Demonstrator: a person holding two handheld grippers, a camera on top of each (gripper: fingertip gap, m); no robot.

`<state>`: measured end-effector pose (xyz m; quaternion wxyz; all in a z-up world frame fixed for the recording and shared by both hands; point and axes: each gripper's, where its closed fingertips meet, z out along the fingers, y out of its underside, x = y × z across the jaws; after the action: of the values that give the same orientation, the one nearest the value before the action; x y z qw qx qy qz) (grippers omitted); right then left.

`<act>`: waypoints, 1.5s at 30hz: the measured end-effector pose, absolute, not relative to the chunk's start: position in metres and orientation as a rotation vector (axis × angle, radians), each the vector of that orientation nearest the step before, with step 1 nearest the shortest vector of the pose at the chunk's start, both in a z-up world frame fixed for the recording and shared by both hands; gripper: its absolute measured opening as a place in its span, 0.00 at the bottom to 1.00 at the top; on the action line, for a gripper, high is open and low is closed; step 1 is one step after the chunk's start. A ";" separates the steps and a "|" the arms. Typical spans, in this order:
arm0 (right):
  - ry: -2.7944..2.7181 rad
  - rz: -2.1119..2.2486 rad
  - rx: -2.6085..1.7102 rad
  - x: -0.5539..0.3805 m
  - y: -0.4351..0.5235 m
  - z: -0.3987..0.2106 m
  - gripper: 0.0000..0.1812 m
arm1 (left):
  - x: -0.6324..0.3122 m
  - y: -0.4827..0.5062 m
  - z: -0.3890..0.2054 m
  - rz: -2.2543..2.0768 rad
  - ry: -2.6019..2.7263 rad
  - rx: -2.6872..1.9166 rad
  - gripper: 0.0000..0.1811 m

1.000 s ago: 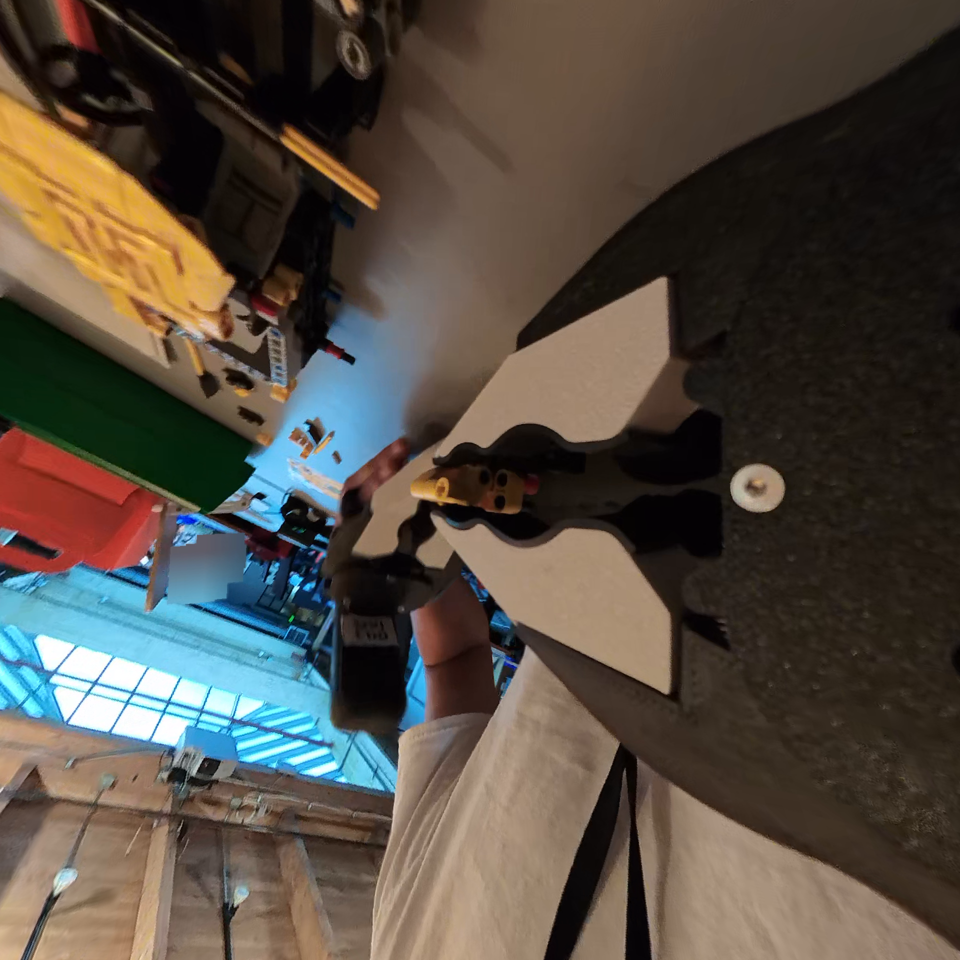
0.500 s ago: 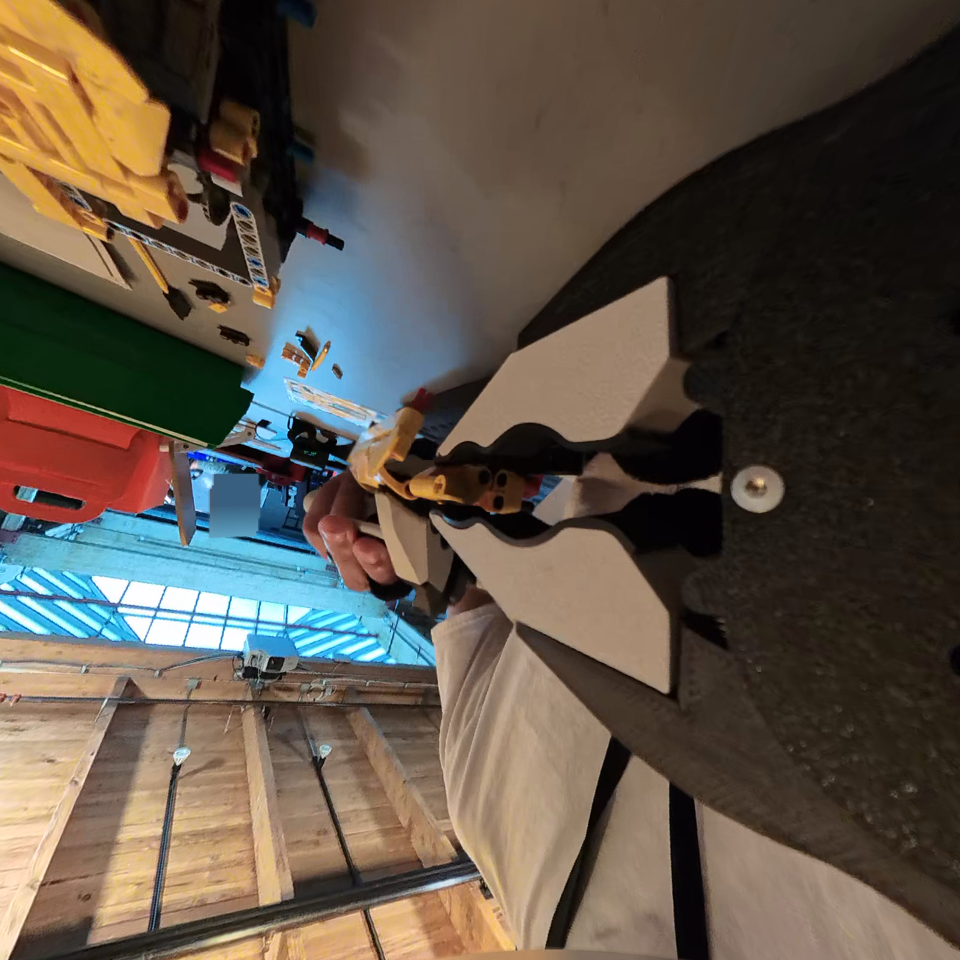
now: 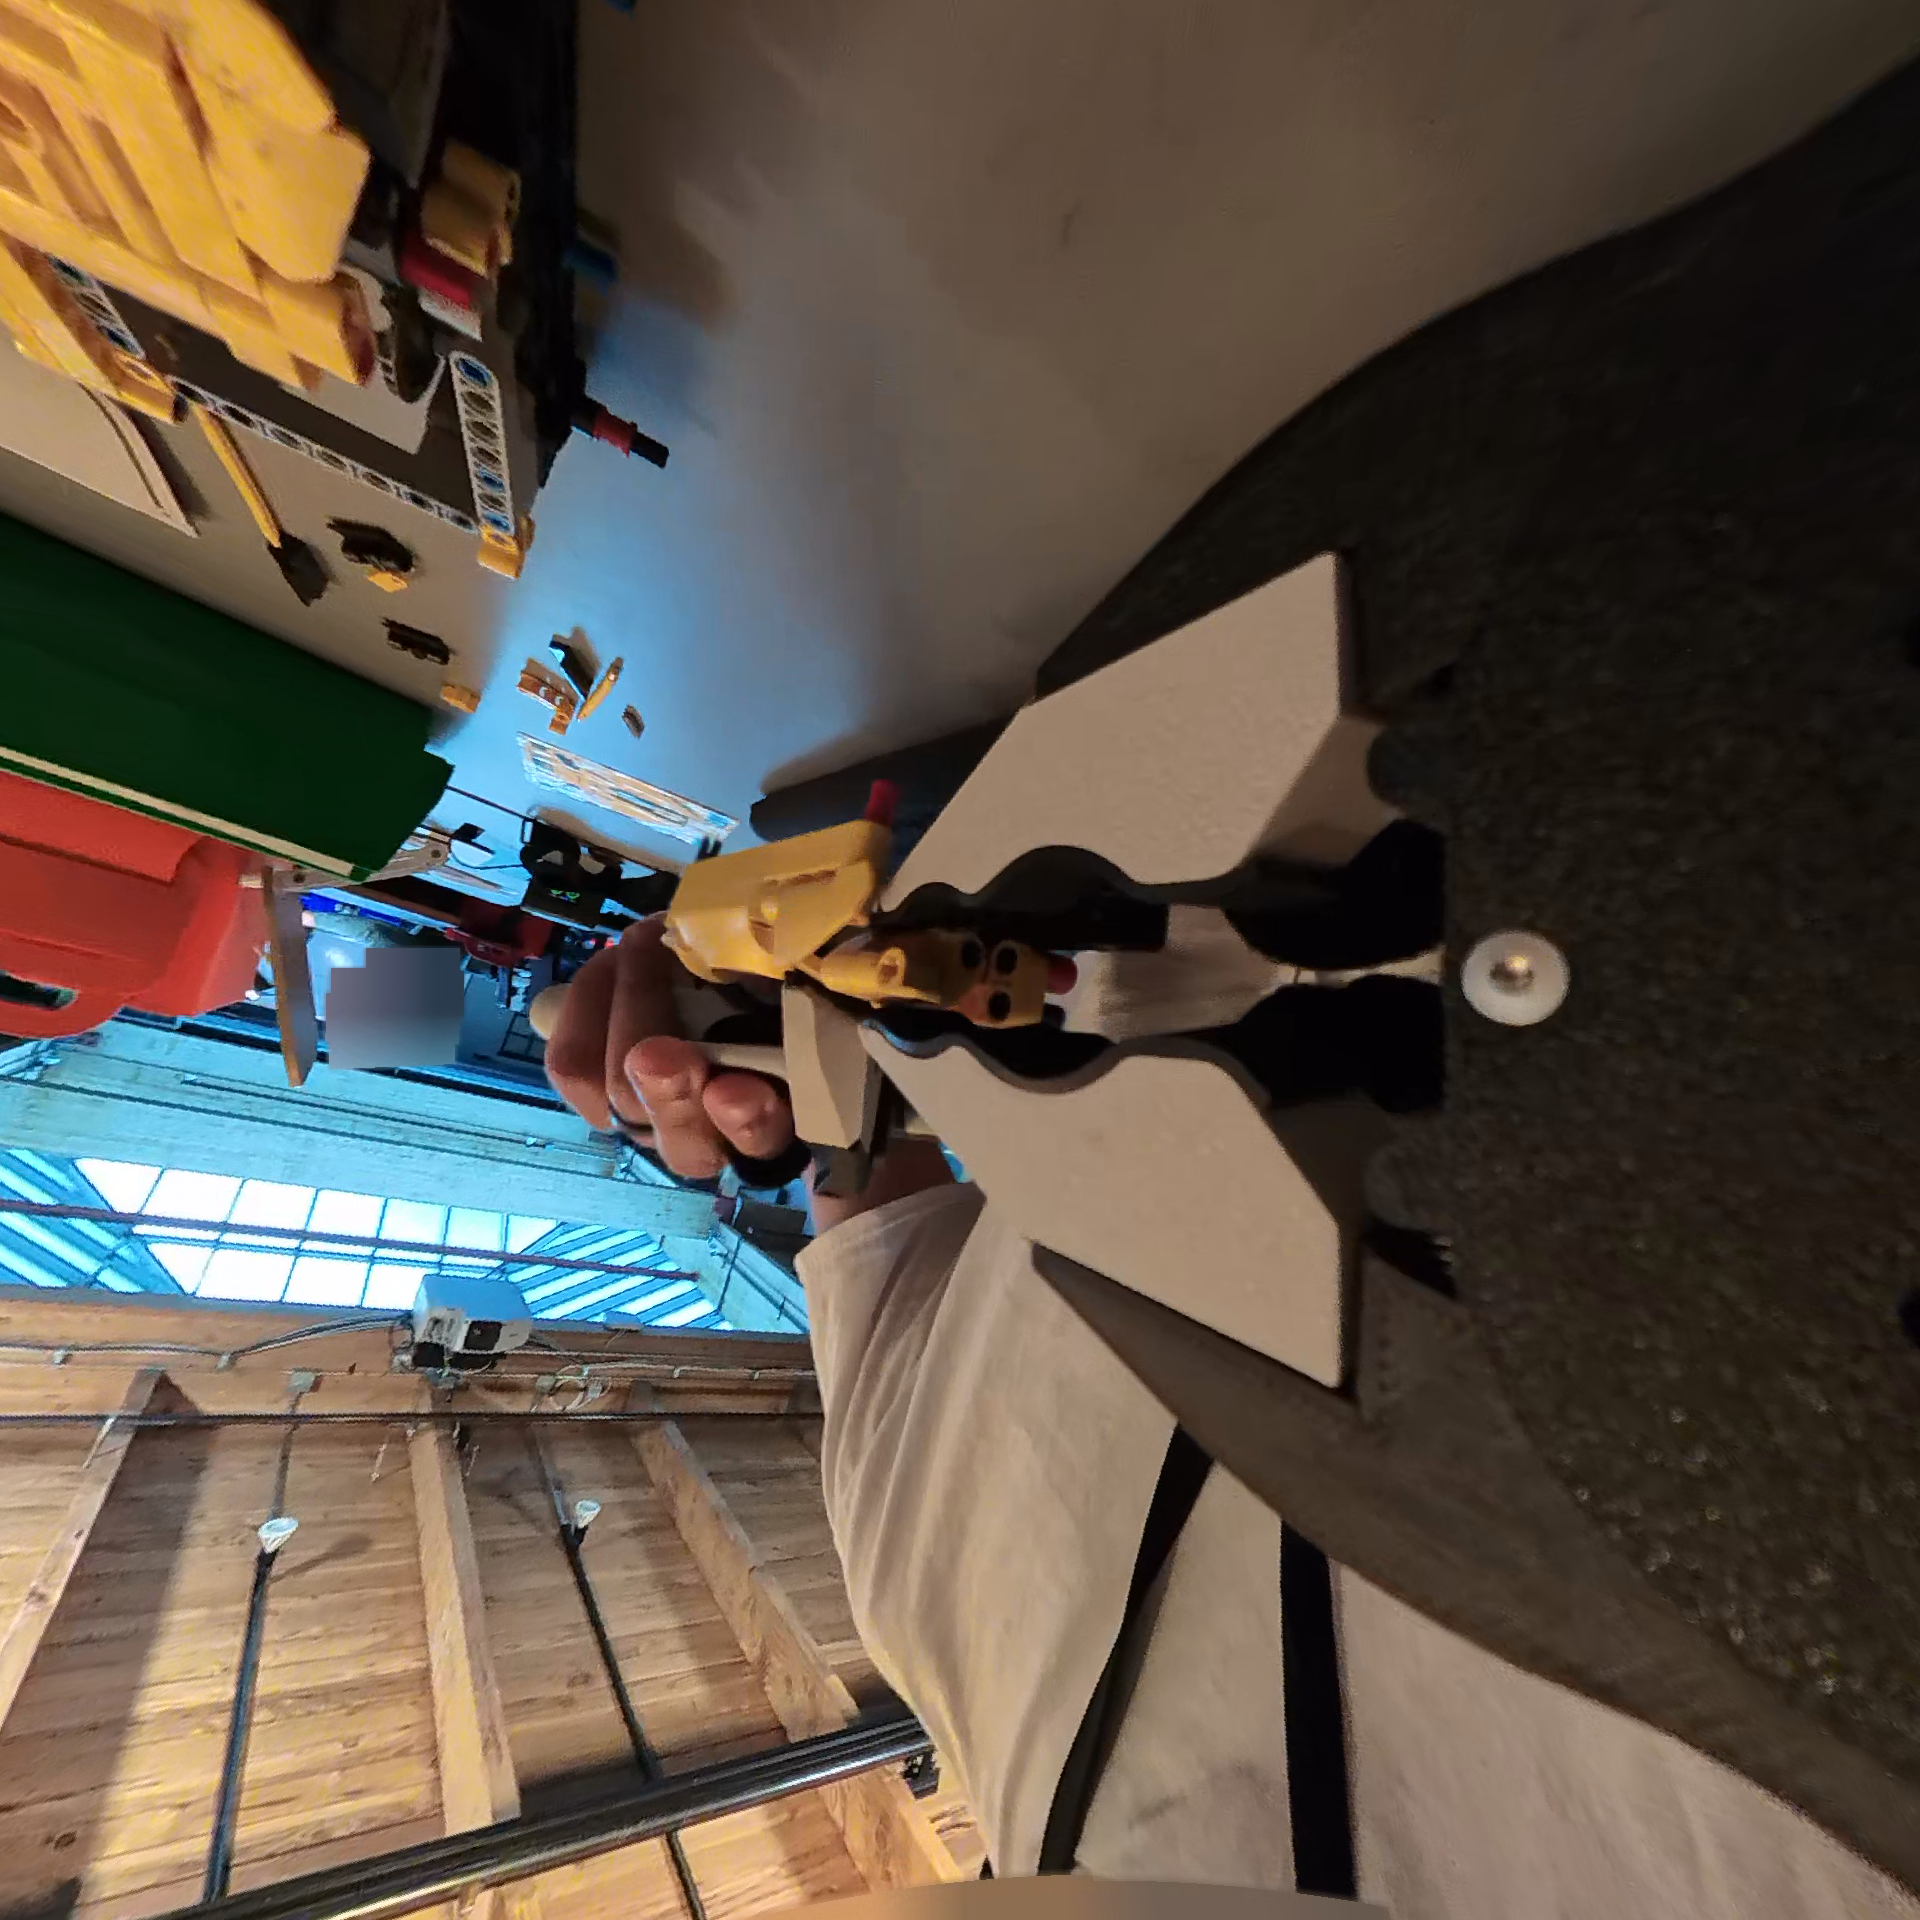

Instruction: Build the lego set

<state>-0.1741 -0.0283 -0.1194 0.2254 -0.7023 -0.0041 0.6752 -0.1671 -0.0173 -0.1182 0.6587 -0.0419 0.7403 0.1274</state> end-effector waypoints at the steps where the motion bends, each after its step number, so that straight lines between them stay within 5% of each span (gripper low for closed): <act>1: -0.027 1.864 -1.947 -0.174 -0.030 -0.119 0.07 | -0.167 -0.019 -0.118 0.280 1.678 -0.092 0.02; 28: -0.079 1.771 -2.119 -0.175 -0.041 -0.136 0.07 | -0.165 -0.030 -0.131 0.265 1.750 -0.012 0.02; 36: -0.829 0.856 -2.264 -0.160 -0.038 -0.201 0.08 | -0.170 0.008 -0.174 0.310 1.816 -0.192 0.02; 45: -1.085 0.692 -2.064 -0.166 -0.042 -0.212 0.09 | -0.170 0.018 -0.176 0.294 1.727 -0.365 0.02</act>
<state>-0.1663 -0.0424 -0.2121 0.3472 -0.7958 -0.4182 0.2670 -0.1698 0.0178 -0.1757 0.6255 -0.1593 0.7529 0.1281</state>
